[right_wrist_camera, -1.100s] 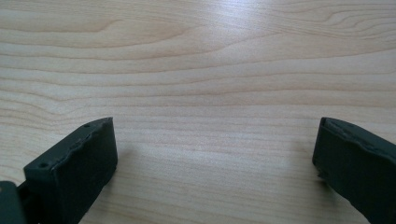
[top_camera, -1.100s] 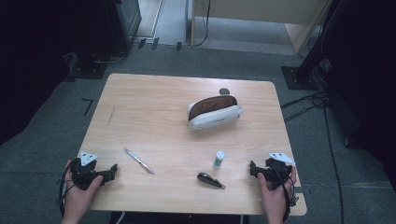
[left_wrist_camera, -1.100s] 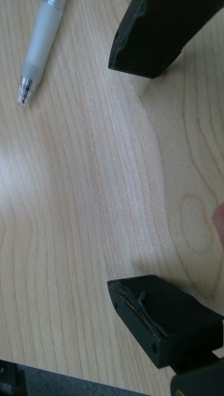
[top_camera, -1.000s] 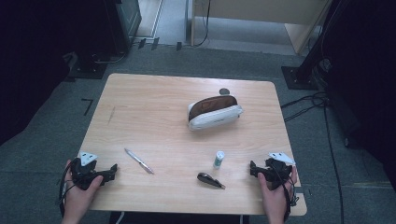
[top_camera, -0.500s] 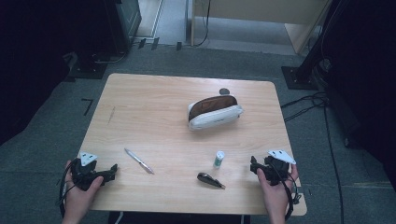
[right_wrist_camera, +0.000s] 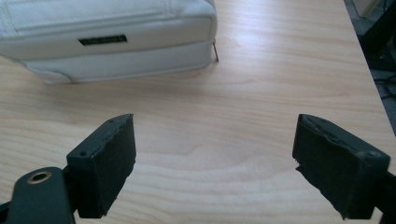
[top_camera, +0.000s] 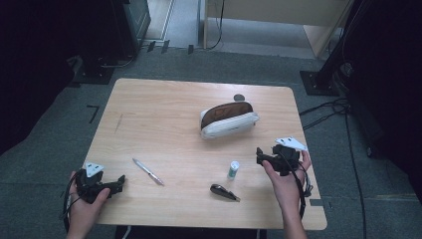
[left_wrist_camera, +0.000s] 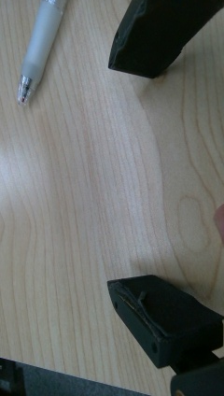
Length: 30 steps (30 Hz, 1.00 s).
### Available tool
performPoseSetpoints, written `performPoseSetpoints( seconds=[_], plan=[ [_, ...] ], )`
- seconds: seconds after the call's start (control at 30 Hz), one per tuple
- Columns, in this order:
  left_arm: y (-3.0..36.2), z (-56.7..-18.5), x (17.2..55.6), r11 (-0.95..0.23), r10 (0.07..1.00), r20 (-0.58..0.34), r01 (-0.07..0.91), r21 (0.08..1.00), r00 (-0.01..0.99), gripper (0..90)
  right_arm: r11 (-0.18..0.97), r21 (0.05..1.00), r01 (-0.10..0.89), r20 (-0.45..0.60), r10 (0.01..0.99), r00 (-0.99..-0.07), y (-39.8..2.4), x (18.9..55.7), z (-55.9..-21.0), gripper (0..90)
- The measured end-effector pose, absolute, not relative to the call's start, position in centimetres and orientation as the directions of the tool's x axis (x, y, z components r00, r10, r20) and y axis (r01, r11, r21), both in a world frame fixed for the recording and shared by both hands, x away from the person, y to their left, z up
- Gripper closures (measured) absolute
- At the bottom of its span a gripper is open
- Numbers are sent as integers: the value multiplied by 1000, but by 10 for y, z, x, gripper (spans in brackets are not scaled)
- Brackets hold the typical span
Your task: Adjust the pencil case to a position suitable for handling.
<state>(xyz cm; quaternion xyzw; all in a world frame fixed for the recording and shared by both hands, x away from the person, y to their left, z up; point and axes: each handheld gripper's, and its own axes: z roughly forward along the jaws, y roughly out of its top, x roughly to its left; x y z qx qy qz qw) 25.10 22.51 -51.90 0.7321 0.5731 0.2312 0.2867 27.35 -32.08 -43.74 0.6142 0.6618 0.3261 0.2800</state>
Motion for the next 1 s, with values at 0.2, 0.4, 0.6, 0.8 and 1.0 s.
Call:
performPoseSetpoints(
  seconds=[0.2, 0.4, 0.6, 0.8, 1.0],
  plan=[
    [225, -519, 251, -179, 972, 10, 706, 685, 236, 0, 21, 769, 639, 61, 992, -106, -307, 292, -425, 105],
    [225, -519, 251, -179, 972, 10, 706, 685, 236, 0, 14, 777, 629, 86, 988, -128, -296, 311, -409, 95],
    [225, -519, 251, -179, 972, 10, 706, 686, 236, 0, 14, 769, 639, 94, 986, -135, -284, 327, -404, 86],
    [225, -519, 251, -179, 972, 10, 706, 685, 236, 0, -29, 760, 649, 140, 983, -121, -275, 345, -402, 68],
    [225, -519, 251, -178, 972, 10, 705, 686, 236, 0, -62, 751, 658, 161, 983, -91, -268, 362, -404, 50]
  ],
)
